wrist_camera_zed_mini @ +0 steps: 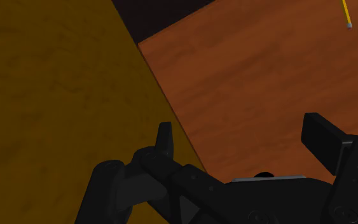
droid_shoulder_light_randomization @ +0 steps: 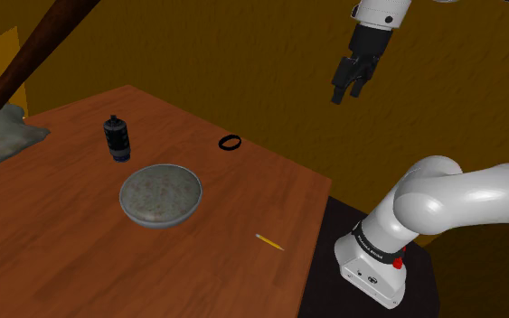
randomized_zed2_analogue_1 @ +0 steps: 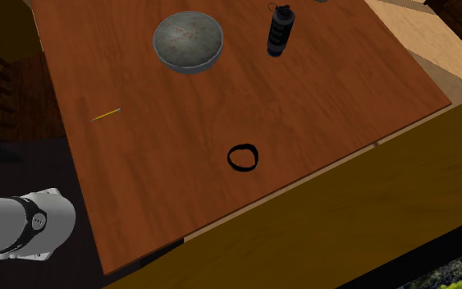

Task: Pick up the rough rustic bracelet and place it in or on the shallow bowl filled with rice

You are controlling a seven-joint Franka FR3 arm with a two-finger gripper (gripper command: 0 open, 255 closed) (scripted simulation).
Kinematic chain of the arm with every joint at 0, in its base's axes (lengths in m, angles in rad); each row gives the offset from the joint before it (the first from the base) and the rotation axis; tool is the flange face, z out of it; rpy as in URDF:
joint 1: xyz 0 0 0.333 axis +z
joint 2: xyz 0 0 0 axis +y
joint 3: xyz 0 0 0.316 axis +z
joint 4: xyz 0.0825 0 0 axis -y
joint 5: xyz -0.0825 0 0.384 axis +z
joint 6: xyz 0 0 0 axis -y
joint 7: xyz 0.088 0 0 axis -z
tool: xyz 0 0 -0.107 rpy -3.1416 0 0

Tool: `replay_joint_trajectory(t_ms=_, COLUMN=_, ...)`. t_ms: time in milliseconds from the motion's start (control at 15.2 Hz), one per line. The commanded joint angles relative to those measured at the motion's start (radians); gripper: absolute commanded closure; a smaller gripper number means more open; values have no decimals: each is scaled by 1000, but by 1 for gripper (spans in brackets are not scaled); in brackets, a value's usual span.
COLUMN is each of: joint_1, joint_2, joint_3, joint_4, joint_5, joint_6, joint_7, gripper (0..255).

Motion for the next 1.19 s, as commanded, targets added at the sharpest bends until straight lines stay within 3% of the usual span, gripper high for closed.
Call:
replay_joint_trajectory(t_ms=0, joint_1=0, joint_2=0, joint_3=0, joint_4=0, joint_5=0, joint_6=0, joint_7=0, gripper=0)
replay_joint_trajectory(t_ms=528, joint_1=0, joint_2=267, joint_3=89, joint_4=8, joint_5=-8, joint_6=219, joint_7=99, gripper=0)
replay_joint_trajectory(t_ms=1122, joint_1=-11, joint_2=626, joint_3=168, joint_4=126, joint_5=-81, joint_6=400, joint_7=233, gripper=0)
